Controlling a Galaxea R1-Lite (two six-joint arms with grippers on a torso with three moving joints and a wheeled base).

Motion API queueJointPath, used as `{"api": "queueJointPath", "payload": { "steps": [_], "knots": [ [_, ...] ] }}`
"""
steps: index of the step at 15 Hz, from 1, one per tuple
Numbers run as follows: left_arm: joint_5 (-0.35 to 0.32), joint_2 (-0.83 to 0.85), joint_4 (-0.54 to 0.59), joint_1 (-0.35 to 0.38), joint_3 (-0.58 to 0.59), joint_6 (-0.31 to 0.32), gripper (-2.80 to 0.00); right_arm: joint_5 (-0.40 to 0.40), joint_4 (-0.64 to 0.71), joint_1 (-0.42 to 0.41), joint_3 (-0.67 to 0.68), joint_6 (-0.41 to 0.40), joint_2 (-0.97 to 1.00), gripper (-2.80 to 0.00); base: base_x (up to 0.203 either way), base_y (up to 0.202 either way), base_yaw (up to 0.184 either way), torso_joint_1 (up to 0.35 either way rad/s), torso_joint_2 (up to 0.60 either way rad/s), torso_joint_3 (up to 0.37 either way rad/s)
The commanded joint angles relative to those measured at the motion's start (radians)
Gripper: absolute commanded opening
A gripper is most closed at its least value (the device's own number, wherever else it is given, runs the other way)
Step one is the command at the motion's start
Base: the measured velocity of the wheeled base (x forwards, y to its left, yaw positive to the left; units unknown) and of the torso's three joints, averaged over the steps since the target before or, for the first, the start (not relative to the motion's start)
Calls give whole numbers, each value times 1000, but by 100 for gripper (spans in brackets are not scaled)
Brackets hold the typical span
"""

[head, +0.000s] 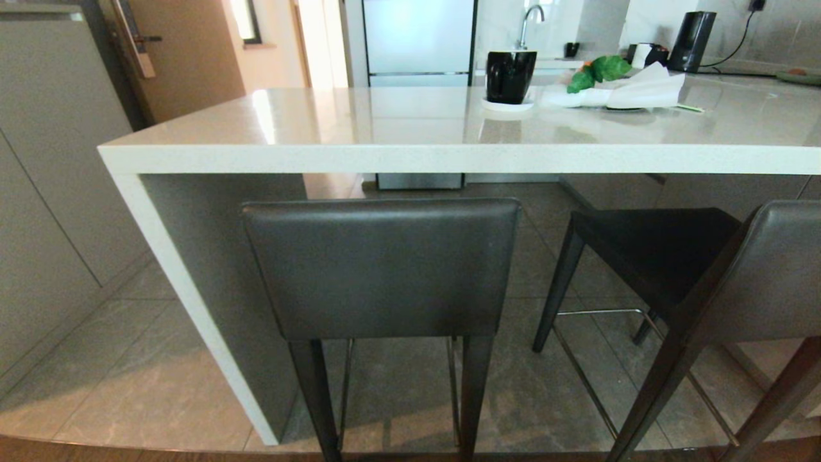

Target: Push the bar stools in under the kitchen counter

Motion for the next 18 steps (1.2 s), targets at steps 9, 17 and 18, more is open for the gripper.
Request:
{"api": "queueJointPath", "payload": {
  "steps": [9, 17, 18],
  "knots": [
    [24, 0, -5, 1, 3, -27, -280, 22, 2, 0, -2, -67, 2, -280, 0, 0, 0, 0, 0, 0],
    [32, 0, -3, 1, 6, -81, -280, 9, -2, 0, -2, -15, 2, -280, 0, 0, 0, 0, 0, 0],
    [32, 0, -3, 1, 5, -81, -280, -1, -3, 0, -2, 20, 2, -280, 0, 0, 0, 0, 0, 0]
  ]
}}
